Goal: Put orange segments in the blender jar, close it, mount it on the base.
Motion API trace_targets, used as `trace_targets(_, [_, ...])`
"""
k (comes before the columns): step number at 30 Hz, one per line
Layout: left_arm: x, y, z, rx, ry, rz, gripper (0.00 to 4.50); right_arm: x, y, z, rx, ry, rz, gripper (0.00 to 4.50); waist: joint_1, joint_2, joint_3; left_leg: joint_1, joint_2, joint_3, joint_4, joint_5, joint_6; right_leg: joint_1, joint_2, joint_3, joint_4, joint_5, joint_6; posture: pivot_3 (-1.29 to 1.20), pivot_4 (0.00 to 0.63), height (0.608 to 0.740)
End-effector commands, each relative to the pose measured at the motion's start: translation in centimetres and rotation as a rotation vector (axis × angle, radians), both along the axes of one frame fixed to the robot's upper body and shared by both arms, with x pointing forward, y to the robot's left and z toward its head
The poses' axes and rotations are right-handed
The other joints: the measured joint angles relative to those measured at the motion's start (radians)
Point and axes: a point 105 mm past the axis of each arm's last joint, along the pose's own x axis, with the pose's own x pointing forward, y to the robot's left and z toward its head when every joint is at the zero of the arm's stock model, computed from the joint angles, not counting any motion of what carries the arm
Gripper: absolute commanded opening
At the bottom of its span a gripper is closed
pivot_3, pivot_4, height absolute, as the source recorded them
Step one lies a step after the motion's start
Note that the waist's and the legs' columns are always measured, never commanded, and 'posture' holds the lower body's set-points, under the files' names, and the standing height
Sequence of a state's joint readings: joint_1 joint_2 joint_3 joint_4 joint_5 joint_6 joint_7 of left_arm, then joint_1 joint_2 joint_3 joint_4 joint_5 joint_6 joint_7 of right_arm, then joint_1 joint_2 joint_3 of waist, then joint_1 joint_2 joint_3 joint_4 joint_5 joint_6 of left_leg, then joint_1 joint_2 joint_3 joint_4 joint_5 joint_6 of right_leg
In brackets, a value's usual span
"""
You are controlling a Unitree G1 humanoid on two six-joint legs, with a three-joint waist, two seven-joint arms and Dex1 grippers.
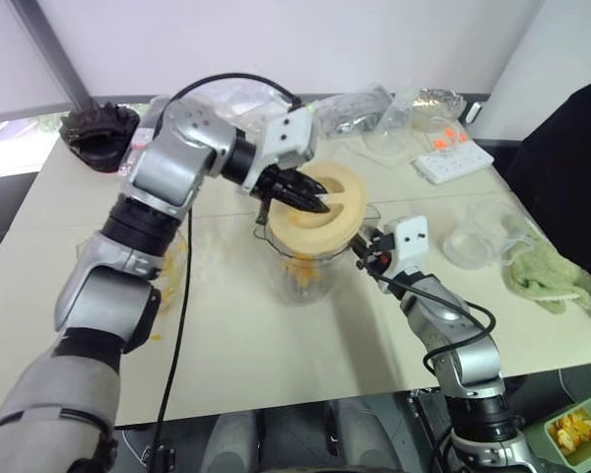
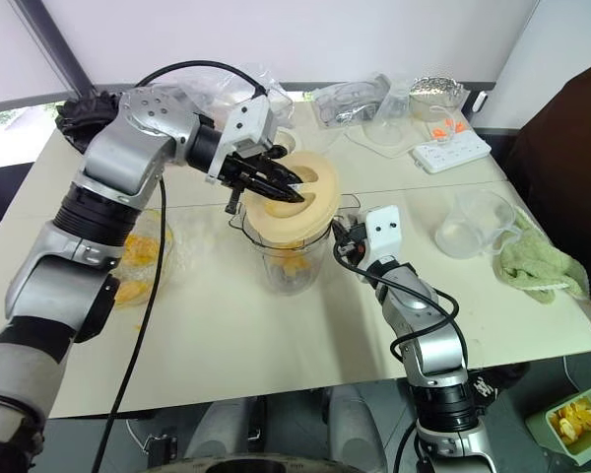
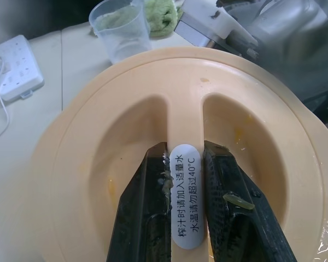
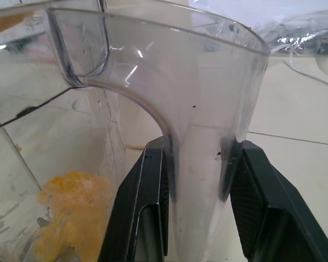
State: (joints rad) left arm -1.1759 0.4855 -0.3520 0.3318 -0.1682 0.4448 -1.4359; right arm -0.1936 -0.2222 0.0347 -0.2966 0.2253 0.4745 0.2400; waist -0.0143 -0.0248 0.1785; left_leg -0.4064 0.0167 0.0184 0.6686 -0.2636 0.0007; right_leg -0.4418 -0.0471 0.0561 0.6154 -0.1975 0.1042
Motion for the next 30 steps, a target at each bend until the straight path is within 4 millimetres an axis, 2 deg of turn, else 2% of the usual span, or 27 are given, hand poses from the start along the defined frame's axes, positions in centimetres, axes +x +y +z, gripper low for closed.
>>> trace_targets(1, [0.5, 0.8, -2.3, 0.089, 0.057, 0.048, 0.24, -0.2, 0.0, 2.4, 0.007, -0.096, 0.011, 0.94, 0.0, 0.0, 0.0, 0.0, 0.0, 0.0, 0.0, 0.0, 0.0, 0.0, 0.0, 0.0, 0.0, 0.0, 0.0, 0.0, 0.15, 0.74])
trace_targets(4, [-0.1, 1.2, -2.8, 0.13, 0.095, 0.033, 0.24, -0.2, -0.3, 2.3, -0.001, -0.095, 0.007, 0.94, -0.001, 0.0, 0.0, 0.0, 0.0, 0.0, 0.0, 0.0, 0.0, 0.001, 0.0, 0.0, 0.0, 0.0, 0.0, 0.0, 0.15, 0.74])
trace_targets(9, [-0.8, 2.0, -1.8, 0.139, 0.16, 0.036, 0.24, 0.0, 0.1, 2.1, -0.006, -0.092, 0.01, 0.94, -0.002, 0.0, -0.001, 0.001, 0.0, 0.0, 0.0, 0.0, 0.0, 0.001, 0.0, 0.0, 0.0, 0.0, 0.0, 0.0, 0.15, 0.74])
trace_targets(14, [-1.3, 3.1, -2.5, 0.196, 0.164, 0.065, 0.24, 0.3, 0.3, 2.0, -0.01, -0.093, 0.019, 0.94, -0.01, 0.0, -0.001, 0.001, 0.0, 0.0, 0.0, 0.0, 0.0, 0.0, 0.0, 0.0, 0.0, 0.0, 0.0, 0.0, 0.15, 0.74])
trace_targets(21, [0.2, 3.7, -5.9, 0.275, 0.126, 0.235, 0.24, 0.7, 0.5, 2.1, -0.017, -0.108, 0.027, 0.94, -0.023, 0.001, -0.001, 0.003, 0.0, 0.0, -0.001, 0.0, 0.0, 0.003, 0.0, 0.0, 0.001, 0.0, 0.0, 0.0, 0.15, 0.74])
trace_targets(25, [1.4, 4.3, -7.4, 0.306, 0.098, 0.339, 0.24, 0.7, 0.5, 2.0, -0.017, -0.111, 0.026, 0.94, -0.024, 0.001, -0.002, 0.017, 0.0, 0.0, -0.002, 0.0, 0.0, 0.016, 0.0, 0.0, -0.001, -0.004, -0.002, 0.0, 0.15, 0.74])
trace_targets(30, [2.9, 5.4, -9.0, 0.321, 0.113, 0.522, 0.24, 0.7, 0.4, 1.9, -0.019, -0.118, 0.009, 0.94, -0.021, 0.007, -0.011, 0.021, 0.0, -0.001, -0.002, 0.0, 0.0, 0.02, 0.0, 0.0, -0.002, -0.005, -0.001, 0.0, 0.15, 0.74])
